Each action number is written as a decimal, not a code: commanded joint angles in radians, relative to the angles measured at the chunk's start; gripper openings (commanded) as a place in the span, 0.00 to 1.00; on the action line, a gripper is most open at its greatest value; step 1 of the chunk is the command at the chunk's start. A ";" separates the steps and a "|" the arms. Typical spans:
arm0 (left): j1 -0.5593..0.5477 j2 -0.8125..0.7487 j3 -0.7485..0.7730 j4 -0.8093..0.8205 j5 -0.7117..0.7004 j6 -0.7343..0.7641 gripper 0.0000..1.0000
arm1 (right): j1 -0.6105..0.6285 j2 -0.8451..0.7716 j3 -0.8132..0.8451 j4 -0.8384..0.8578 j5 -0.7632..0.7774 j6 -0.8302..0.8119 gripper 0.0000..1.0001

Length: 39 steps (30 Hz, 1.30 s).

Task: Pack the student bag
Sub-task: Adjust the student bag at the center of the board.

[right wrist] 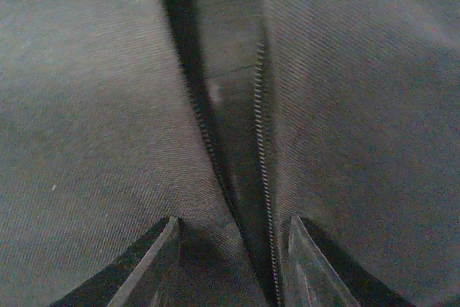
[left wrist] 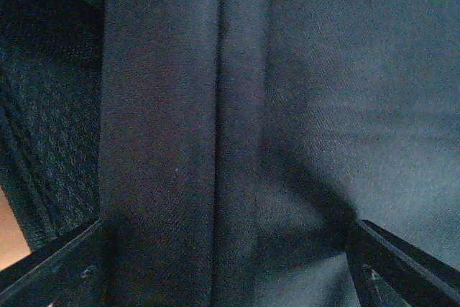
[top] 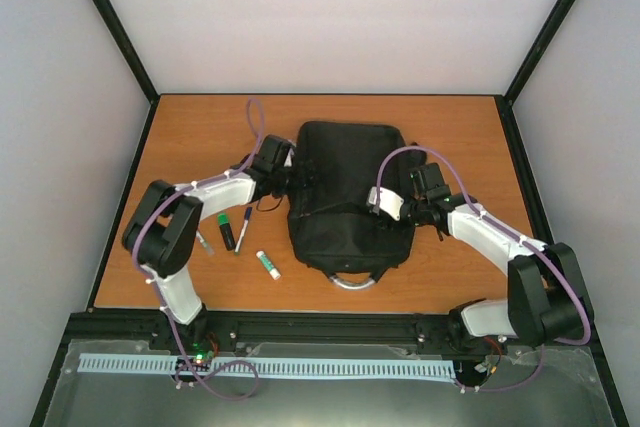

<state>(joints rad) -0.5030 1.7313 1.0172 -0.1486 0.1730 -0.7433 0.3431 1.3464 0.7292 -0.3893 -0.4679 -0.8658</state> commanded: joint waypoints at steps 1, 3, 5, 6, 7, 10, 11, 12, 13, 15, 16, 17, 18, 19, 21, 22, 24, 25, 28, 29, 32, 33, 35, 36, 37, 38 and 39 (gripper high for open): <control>-0.035 0.115 0.140 0.118 0.178 0.044 0.91 | 0.014 -0.015 -0.056 -0.157 -0.075 -0.075 0.44; -0.058 0.157 0.203 0.101 0.200 0.071 0.90 | 0.014 -0.038 -0.078 -0.177 -0.076 -0.096 0.44; -0.084 0.193 0.262 0.070 0.200 0.098 0.90 | 0.014 -0.069 -0.098 -0.189 -0.065 -0.099 0.45; -0.096 0.207 0.288 0.051 0.197 0.108 0.90 | 0.014 -0.085 -0.108 -0.193 -0.058 -0.097 0.45; -0.103 0.224 0.312 0.030 0.189 0.115 0.90 | 0.014 -0.101 -0.112 -0.198 -0.052 -0.096 0.45; -0.109 0.228 0.363 -0.026 0.127 0.139 0.90 | 0.012 -0.153 -0.107 -0.223 -0.039 -0.086 0.46; -0.109 0.220 0.381 -0.057 0.091 0.154 0.90 | 0.013 -0.170 -0.097 -0.236 -0.038 -0.084 0.47; -0.109 0.210 0.401 -0.098 0.051 0.168 0.91 | 0.012 -0.186 -0.086 -0.250 -0.037 -0.078 0.48; -0.109 0.197 0.420 -0.139 0.015 0.179 0.93 | 0.010 -0.204 -0.071 -0.264 -0.038 -0.069 0.49; -0.109 0.170 0.451 -0.221 -0.054 0.196 0.94 | 0.004 -0.238 -0.032 -0.296 -0.046 -0.050 0.52; -0.109 0.149 0.455 -0.256 -0.085 0.204 0.95 | 0.001 -0.253 -0.013 -0.311 -0.054 -0.039 0.53; -0.109 0.126 0.451 -0.282 -0.122 0.207 0.95 | -0.001 -0.268 0.007 -0.321 -0.060 -0.024 0.54; -0.109 0.099 0.443 -0.308 -0.161 0.207 0.96 | -0.002 -0.282 0.027 -0.329 -0.066 -0.007 0.57; -0.109 0.074 0.436 -0.344 -0.195 0.202 0.96 | -0.003 -0.291 0.047 -0.334 -0.070 0.009 0.58; -0.109 0.024 0.411 -0.413 -0.248 0.180 0.96 | -0.003 -0.304 0.087 -0.337 -0.073 0.049 0.61; -0.109 -0.004 0.389 -0.439 -0.265 0.168 0.96 | -0.003 -0.306 0.108 -0.336 -0.075 0.074 0.62; -0.108 -0.060 0.337 -0.475 -0.289 0.142 0.95 | -0.003 -0.301 0.151 -0.325 -0.073 0.132 0.63; -0.109 -0.091 0.306 -0.493 -0.303 0.127 0.95 | -0.003 -0.296 0.172 -0.316 -0.072 0.165 0.63; -0.109 -0.179 0.220 -0.543 -0.341 0.079 0.94 | -0.003 -0.273 0.235 -0.280 -0.069 0.275 0.64; -0.108 -0.206 0.188 -0.561 -0.353 0.060 0.94 | -0.003 -0.262 0.258 -0.271 -0.067 0.310 0.65; -0.109 -0.283 0.098 -0.592 -0.350 0.023 0.92 | -0.003 -0.216 0.325 -0.235 -0.067 0.439 0.67; -0.109 -0.309 0.066 -0.597 -0.346 0.012 0.90 | -0.003 -0.200 0.335 -0.233 -0.102 0.452 0.67; -0.109 -0.362 0.008 -0.603 -0.339 -0.013 0.86 | -0.003 -0.170 0.324 -0.215 -0.124 0.461 0.67; -0.109 -0.384 -0.020 -0.605 -0.338 -0.027 0.83 | -0.003 -0.163 0.307 -0.199 -0.111 0.462 0.66; -0.109 -0.402 -0.044 -0.609 -0.338 -0.041 0.81 | -0.003 -0.159 0.286 -0.184 -0.091 0.459 0.66; -0.109 -0.420 -0.069 -0.611 -0.334 -0.053 0.79 | -0.003 -0.160 0.264 -0.169 -0.070 0.458 0.66; -0.109 -0.438 -0.091 -0.613 -0.327 -0.067 0.78 | -0.003 -0.165 0.237 -0.154 -0.058 0.455 0.66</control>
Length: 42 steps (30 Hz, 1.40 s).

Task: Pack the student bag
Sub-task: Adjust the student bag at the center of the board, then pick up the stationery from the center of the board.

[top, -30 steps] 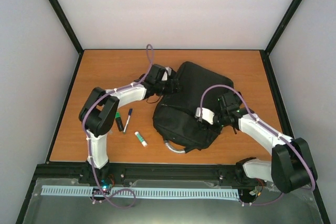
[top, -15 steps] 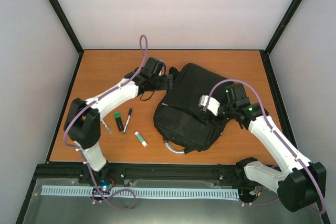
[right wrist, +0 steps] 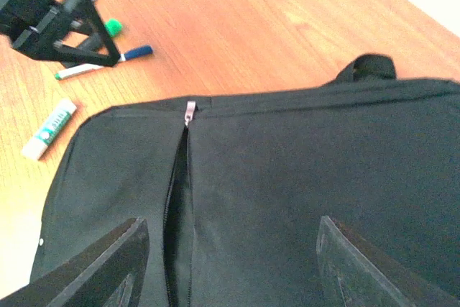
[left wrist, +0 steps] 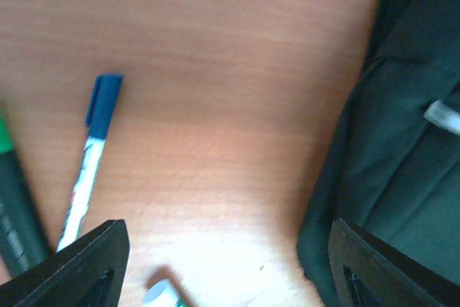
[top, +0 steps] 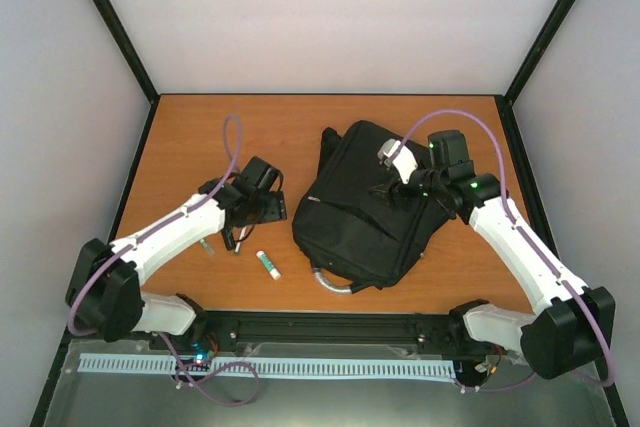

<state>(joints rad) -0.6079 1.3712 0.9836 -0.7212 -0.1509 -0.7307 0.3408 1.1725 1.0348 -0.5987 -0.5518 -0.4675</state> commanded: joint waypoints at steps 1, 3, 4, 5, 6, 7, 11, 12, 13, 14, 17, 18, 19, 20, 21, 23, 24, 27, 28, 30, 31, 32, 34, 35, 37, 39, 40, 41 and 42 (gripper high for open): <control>-0.004 -0.095 -0.081 -0.041 0.007 -0.092 0.77 | -0.001 0.002 -0.090 0.063 0.032 0.051 0.66; -0.004 -0.127 -0.124 -0.042 0.032 -0.121 0.75 | 0.000 -0.016 -0.120 0.068 0.037 0.040 0.66; -0.004 -0.143 -0.146 -0.040 0.046 -0.137 0.73 | 0.000 -0.028 -0.129 0.071 0.040 0.037 0.66; -0.004 -0.159 -0.168 -0.039 0.058 -0.154 0.72 | 0.000 -0.038 -0.137 0.076 0.040 0.034 0.66; -0.004 -0.173 -0.194 -0.036 0.073 -0.168 0.70 | 0.000 -0.046 -0.142 0.079 0.040 0.033 0.66; -0.004 -0.183 -0.212 -0.031 0.088 -0.179 0.68 | 0.000 -0.052 -0.143 0.081 0.038 0.030 0.66; -0.010 -0.187 -0.251 -0.032 0.131 -0.207 0.64 | 0.000 -0.043 -0.141 0.077 0.045 0.021 0.66; -0.014 -0.186 -0.257 -0.035 0.138 -0.209 0.63 | 0.000 -0.040 -0.140 0.075 0.047 0.018 0.66; -0.017 -0.183 -0.263 -0.039 0.144 -0.213 0.63 | -0.001 -0.038 -0.140 0.074 0.046 0.016 0.66; -0.021 -0.182 -0.269 -0.040 0.149 -0.213 0.63 | 0.000 -0.037 -0.142 0.073 0.045 0.014 0.66; -0.029 -0.172 -0.284 -0.037 0.174 -0.207 0.61 | 0.000 -0.040 -0.142 0.069 0.038 0.012 0.66; -0.032 -0.167 -0.290 -0.032 0.181 -0.204 0.60 | -0.001 -0.040 -0.143 0.069 0.038 0.011 0.66; -0.034 -0.162 -0.293 -0.029 0.186 -0.205 0.59 | 0.000 -0.040 -0.143 0.069 0.038 0.009 0.66; -0.037 -0.155 -0.298 -0.021 0.193 -0.205 0.59 | 0.000 -0.040 -0.144 0.069 0.038 0.009 0.66; -0.041 -0.150 -0.304 -0.012 0.198 -0.206 0.59 | -0.001 -0.039 -0.144 0.068 0.037 0.007 0.66; -0.050 -0.137 -0.311 0.002 0.207 -0.210 0.58 | 0.000 -0.036 -0.143 0.066 0.033 0.006 0.66; -0.056 -0.129 -0.312 0.006 0.207 -0.209 0.58 | 0.000 -0.035 -0.141 0.064 0.032 0.006 0.66; -0.073 -0.104 -0.307 0.006 0.190 -0.209 0.57 | 0.000 -0.036 -0.141 0.063 0.032 0.006 0.66; -0.077 -0.097 -0.307 0.008 0.187 -0.208 0.56 | 0.000 -0.035 -0.143 0.063 0.031 0.006 0.66; -0.080 -0.084 -0.308 0.015 0.182 -0.206 0.54 | 0.000 -0.033 -0.142 0.061 0.031 0.004 0.66; -0.081 -0.077 -0.306 0.018 0.180 -0.203 0.53 | 0.000 -0.032 -0.142 0.061 0.030 0.004 0.66; -0.082 -0.070 -0.305 0.019 0.176 -0.198 0.51 | 0.000 -0.032 -0.142 0.059 0.029 0.003 0.66; -0.082 -0.053 -0.299 0.019 0.168 -0.189 0.49 | 0.000 -0.030 -0.142 0.058 0.027 0.000 0.66; -0.082 -0.040 -0.295 0.019 0.165 -0.183 0.49 | 0.000 -0.028 -0.142 0.057 0.028 0.000 0.66; -0.082 -0.017 -0.288 0.021 0.167 -0.166 0.47 | 0.000 -0.027 -0.142 0.055 0.025 -0.003 0.65; -0.082 0.003 -0.282 0.026 0.172 -0.149 0.41 | 0.000 -0.027 -0.142 0.054 0.024 -0.005 0.65; -0.082 0.011 -0.280 0.029 0.173 -0.144 0.40 | 0.000 -0.027 -0.142 0.054 0.023 -0.006 0.65; -0.082 0.016 -0.276 0.031 0.171 -0.139 0.39 | 0.001 -0.026 -0.142 0.053 0.023 -0.007 0.65; -0.082 0.021 -0.275 0.036 0.171 -0.131 0.35 | 0.000 -0.026 -0.142 0.052 0.023 -0.007 0.65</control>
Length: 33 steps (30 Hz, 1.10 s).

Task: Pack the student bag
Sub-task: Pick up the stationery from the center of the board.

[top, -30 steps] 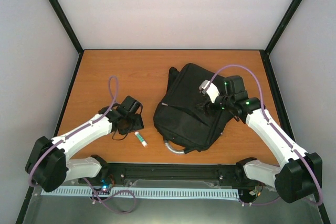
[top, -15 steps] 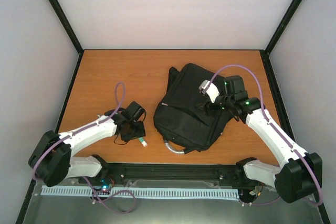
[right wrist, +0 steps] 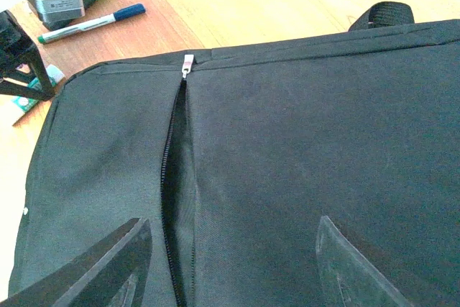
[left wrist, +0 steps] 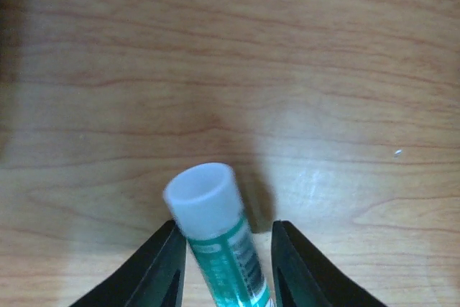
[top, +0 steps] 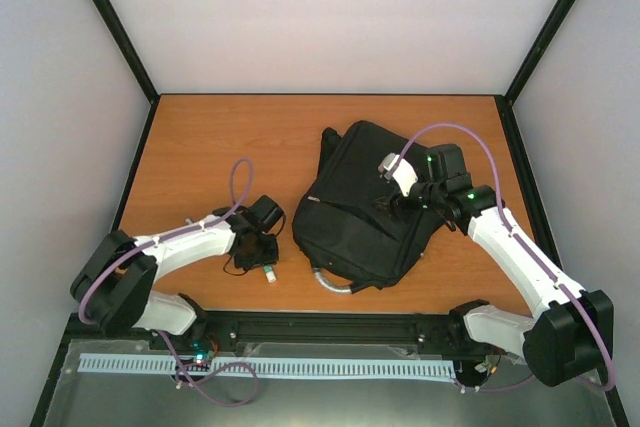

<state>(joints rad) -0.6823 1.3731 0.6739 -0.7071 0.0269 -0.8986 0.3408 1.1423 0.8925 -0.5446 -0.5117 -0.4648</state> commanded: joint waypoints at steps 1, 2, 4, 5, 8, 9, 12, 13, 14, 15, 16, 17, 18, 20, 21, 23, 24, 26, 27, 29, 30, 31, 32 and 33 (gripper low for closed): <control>-0.008 0.025 0.039 0.026 -0.007 0.046 0.30 | 0.000 0.004 0.000 -0.002 -0.017 -0.011 0.65; -0.008 0.030 0.041 0.030 -0.005 0.053 0.28 | 0.000 0.004 0.000 -0.003 -0.016 -0.010 0.65; -0.008 0.043 0.049 0.038 -0.003 0.069 0.26 | -0.001 0.005 -0.001 -0.002 -0.016 -0.010 0.65; -0.008 0.051 0.054 0.042 0.002 0.081 0.26 | 0.000 0.005 -0.001 -0.002 -0.016 -0.010 0.64; -0.009 0.072 0.077 0.059 0.031 0.137 0.21 | 0.000 0.007 0.000 -0.004 -0.017 -0.009 0.64; -0.010 0.079 0.088 0.059 0.036 0.160 0.20 | 0.000 0.005 0.000 -0.004 -0.017 -0.011 0.64; -0.012 0.097 0.121 0.048 0.042 0.226 0.19 | -0.001 0.007 0.000 -0.005 -0.016 -0.011 0.64; -0.014 0.106 0.135 0.036 0.038 0.244 0.19 | 0.000 0.006 0.000 -0.004 -0.016 -0.012 0.64; -0.015 0.114 0.147 0.026 0.035 0.258 0.20 | 0.000 0.007 -0.001 -0.004 -0.016 -0.012 0.64; -0.017 0.123 0.157 0.018 0.031 0.266 0.21 | 0.000 0.008 -0.001 -0.004 -0.015 -0.011 0.64; -0.017 0.130 0.165 0.009 0.022 0.269 0.24 | 0.000 0.009 -0.001 -0.004 -0.014 -0.011 0.64; -0.018 0.140 0.171 0.000 0.014 0.270 0.26 | 0.000 0.010 -0.001 -0.006 -0.014 -0.012 0.64; -0.018 0.145 0.175 -0.009 0.009 0.270 0.30 | -0.001 0.011 0.000 -0.005 -0.013 -0.012 0.64; -0.018 0.144 0.179 -0.026 0.006 0.265 0.39 | 0.000 0.010 0.000 -0.006 -0.013 -0.013 0.64; -0.021 0.138 0.178 -0.036 0.004 0.260 0.42 | 0.000 0.010 0.000 -0.007 -0.013 -0.014 0.64; -0.030 0.125 0.170 -0.054 -0.001 0.248 0.46 | 0.000 0.011 0.001 -0.006 -0.014 -0.014 0.64; -0.037 0.118 0.165 -0.062 -0.001 0.242 0.47 | -0.001 0.011 0.000 -0.009 -0.015 -0.014 0.64; -0.062 0.108 0.161 -0.081 -0.002 0.234 0.48 | -0.001 0.011 0.001 -0.008 -0.017 -0.014 0.64; -0.079 0.106 0.159 -0.089 -0.008 0.228 0.48 | 0.000 0.011 0.001 -0.009 -0.018 -0.015 0.64; -0.113 0.105 0.156 -0.105 -0.024 0.212 0.48 | 0.000 0.013 0.001 -0.008 -0.020 -0.015 0.64; -0.128 0.107 0.156 -0.113 -0.033 0.203 0.48 | -0.001 0.013 0.001 -0.008 -0.020 -0.015 0.64; -0.140 0.108 0.155 -0.115 -0.039 0.196 0.48 | 0.000 0.013 0.002 -0.010 -0.022 -0.015 0.64; -0.151 0.111 0.154 -0.115 -0.045 0.189 0.48 | -0.001 0.013 0.002 -0.010 -0.022 -0.016 0.64; -0.161 0.117 0.154 -0.114 -0.049 0.183 0.47 | 0.000 0.014 0.001 -0.011 -0.023 -0.017 0.64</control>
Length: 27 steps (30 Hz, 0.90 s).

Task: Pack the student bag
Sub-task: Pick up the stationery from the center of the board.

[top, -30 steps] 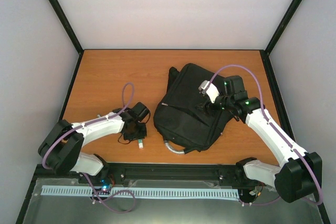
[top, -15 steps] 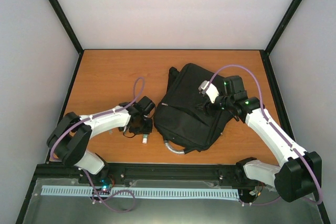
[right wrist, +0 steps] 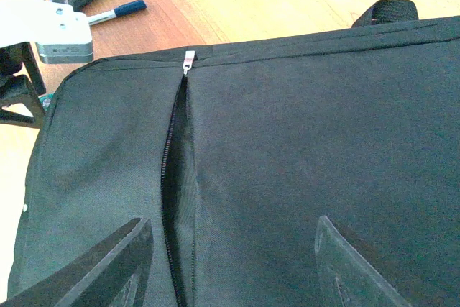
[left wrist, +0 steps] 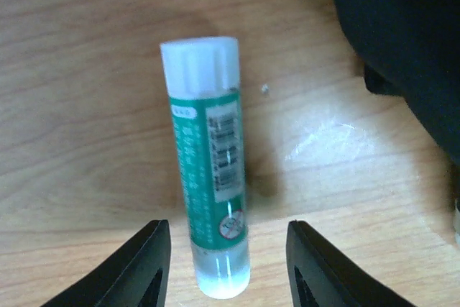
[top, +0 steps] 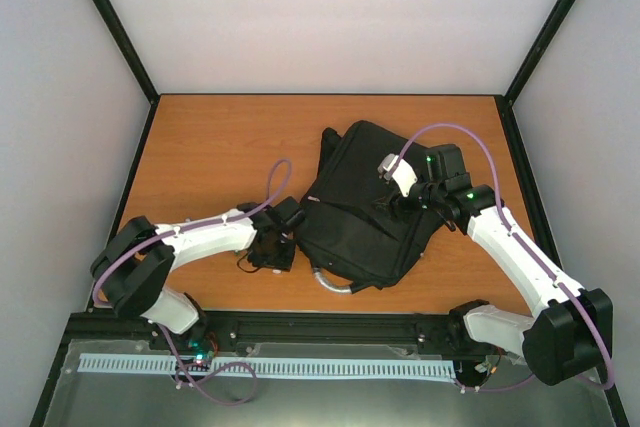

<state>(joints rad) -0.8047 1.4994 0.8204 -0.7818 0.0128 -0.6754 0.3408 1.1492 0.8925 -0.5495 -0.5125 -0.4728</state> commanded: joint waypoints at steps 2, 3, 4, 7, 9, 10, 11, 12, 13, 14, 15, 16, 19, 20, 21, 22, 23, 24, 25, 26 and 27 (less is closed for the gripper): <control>-0.042 0.002 0.008 -0.036 -0.041 -0.046 0.47 | -0.001 0.007 0.002 -0.007 -0.023 -0.009 0.64; -0.042 0.010 0.009 -0.036 -0.045 -0.049 0.46 | 0.000 0.007 0.002 -0.007 -0.023 -0.008 0.64; -0.043 0.015 0.013 -0.038 -0.053 -0.052 0.45 | 0.000 0.006 0.002 -0.008 -0.023 -0.009 0.64; -0.043 0.025 0.021 -0.043 -0.070 -0.059 0.40 | 0.000 0.004 0.002 -0.008 -0.023 -0.008 0.64; -0.043 0.028 0.027 -0.045 -0.072 -0.062 0.37 | 0.000 0.003 0.002 -0.009 -0.021 -0.008 0.64; -0.043 0.028 0.026 -0.046 -0.070 -0.062 0.35 | 0.000 0.002 0.002 -0.008 -0.021 -0.008 0.64; -0.043 0.027 0.025 -0.045 -0.069 -0.062 0.34 | 0.000 0.003 0.001 -0.008 -0.020 -0.008 0.64; -0.044 0.028 0.023 -0.046 -0.067 -0.062 0.33 | 0.000 0.003 0.002 -0.008 -0.020 -0.008 0.64; -0.044 0.026 0.022 -0.046 -0.067 -0.062 0.31 | 0.000 0.004 0.001 -0.008 -0.019 -0.009 0.64; -0.044 0.025 0.019 -0.046 -0.067 -0.062 0.30 | -0.001 0.004 0.002 -0.008 -0.020 -0.010 0.64; -0.044 0.026 0.016 -0.045 -0.066 -0.062 0.29 | 0.000 0.005 0.001 -0.009 -0.018 -0.010 0.64; -0.044 0.025 0.012 -0.043 -0.063 -0.062 0.28 | -0.001 0.006 0.002 -0.009 -0.015 -0.010 0.64; -0.044 0.025 0.001 -0.027 -0.052 -0.064 0.25 | -0.001 0.010 0.002 -0.006 -0.002 -0.007 0.64; -0.044 0.030 -0.004 -0.021 -0.051 -0.064 0.24 | -0.001 0.010 0.004 -0.006 0.003 -0.005 0.64; -0.044 0.035 -0.006 -0.015 -0.050 -0.063 0.23 | 0.000 0.010 0.005 -0.006 0.010 -0.003 0.64; -0.043 0.044 -0.009 -0.011 -0.049 -0.061 0.22 | 0.000 0.010 0.005 -0.004 0.016 -0.003 0.64; -0.044 0.049 -0.009 -0.009 -0.048 -0.061 0.20 | 0.000 0.009 0.004 -0.001 0.024 -0.004 0.64; -0.044 0.053 -0.010 -0.004 -0.048 -0.061 0.17 | -0.001 0.009 0.002 0.002 0.037 -0.002 0.64; -0.044 0.053 -0.012 0.002 -0.046 -0.060 0.13 | 0.000 0.011 0.002 0.005 0.048 -0.002 0.64; -0.044 0.050 -0.012 0.005 -0.046 -0.060 0.09 | 0.000 0.014 0.002 0.004 0.058 -0.003 0.64; -0.044 0.043 -0.010 0.005 -0.046 -0.060 0.07 | 0.000 0.018 0.003 0.003 0.068 -0.005 0.64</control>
<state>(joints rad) -0.8391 1.5211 0.8188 -0.8047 -0.0406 -0.7292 0.3408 1.1530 0.8925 -0.5495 -0.4866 -0.4744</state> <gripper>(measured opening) 0.229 0.640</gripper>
